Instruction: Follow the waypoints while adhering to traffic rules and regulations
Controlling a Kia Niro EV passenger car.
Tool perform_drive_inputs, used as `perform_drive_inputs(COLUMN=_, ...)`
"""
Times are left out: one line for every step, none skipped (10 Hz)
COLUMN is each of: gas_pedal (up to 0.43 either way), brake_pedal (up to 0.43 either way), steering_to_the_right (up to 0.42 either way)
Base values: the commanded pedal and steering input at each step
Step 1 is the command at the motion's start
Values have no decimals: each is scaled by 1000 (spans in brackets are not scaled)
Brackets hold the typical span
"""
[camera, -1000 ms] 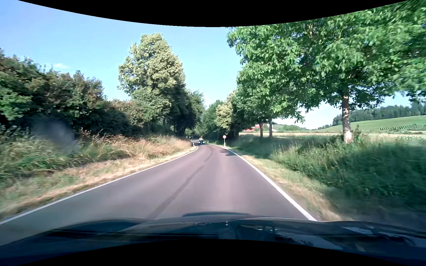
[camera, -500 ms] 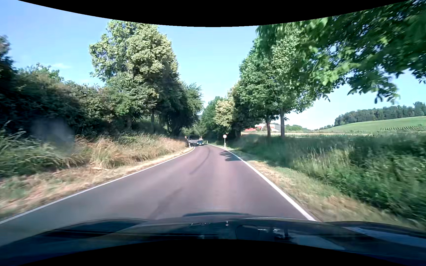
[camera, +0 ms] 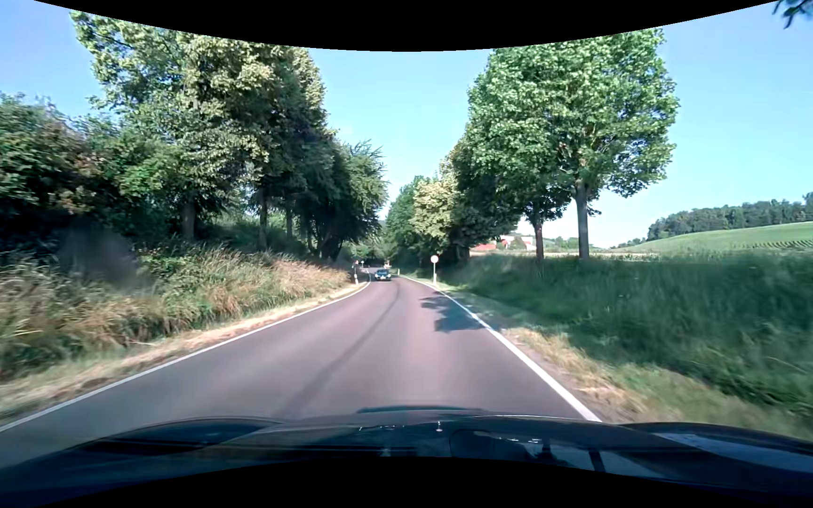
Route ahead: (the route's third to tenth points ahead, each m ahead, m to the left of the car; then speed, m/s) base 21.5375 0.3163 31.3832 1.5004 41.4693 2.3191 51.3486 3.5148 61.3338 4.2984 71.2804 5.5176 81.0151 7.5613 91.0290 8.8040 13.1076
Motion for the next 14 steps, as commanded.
perform_drive_inputs(gas_pedal=209, brake_pedal=0, steering_to_the_right=-15)
perform_drive_inputs(gas_pedal=209, brake_pedal=0, steering_to_the_right=-15)
perform_drive_inputs(gas_pedal=209, brake_pedal=0, steering_to_the_right=-15)
perform_drive_inputs(gas_pedal=209, brake_pedal=0, steering_to_the_right=-14)
perform_drive_inputs(gas_pedal=209, brake_pedal=0, steering_to_the_right=-14)
perform_drive_inputs(gas_pedal=209, brake_pedal=0, steering_to_the_right=-12)
perform_drive_inputs(gas_pedal=209, brake_pedal=0, steering_to_the_right=-11)
perform_drive_inputs(gas_pedal=209, brake_pedal=0, steering_to_the_right=-12)
perform_drive_inputs(gas_pedal=209, brake_pedal=0, steering_to_the_right=-13)
perform_drive_inputs(gas_pedal=209, brake_pedal=0, steering_to_the_right=-14)
perform_drive_inputs(gas_pedal=209, brake_pedal=0, steering_to_the_right=-14)
perform_drive_inputs(gas_pedal=209, brake_pedal=0, steering_to_the_right=-14)
perform_drive_inputs(gas_pedal=209, brake_pedal=0, steering_to_the_right=-14)
perform_drive_inputs(gas_pedal=209, brake_pedal=0, steering_to_the_right=-14)
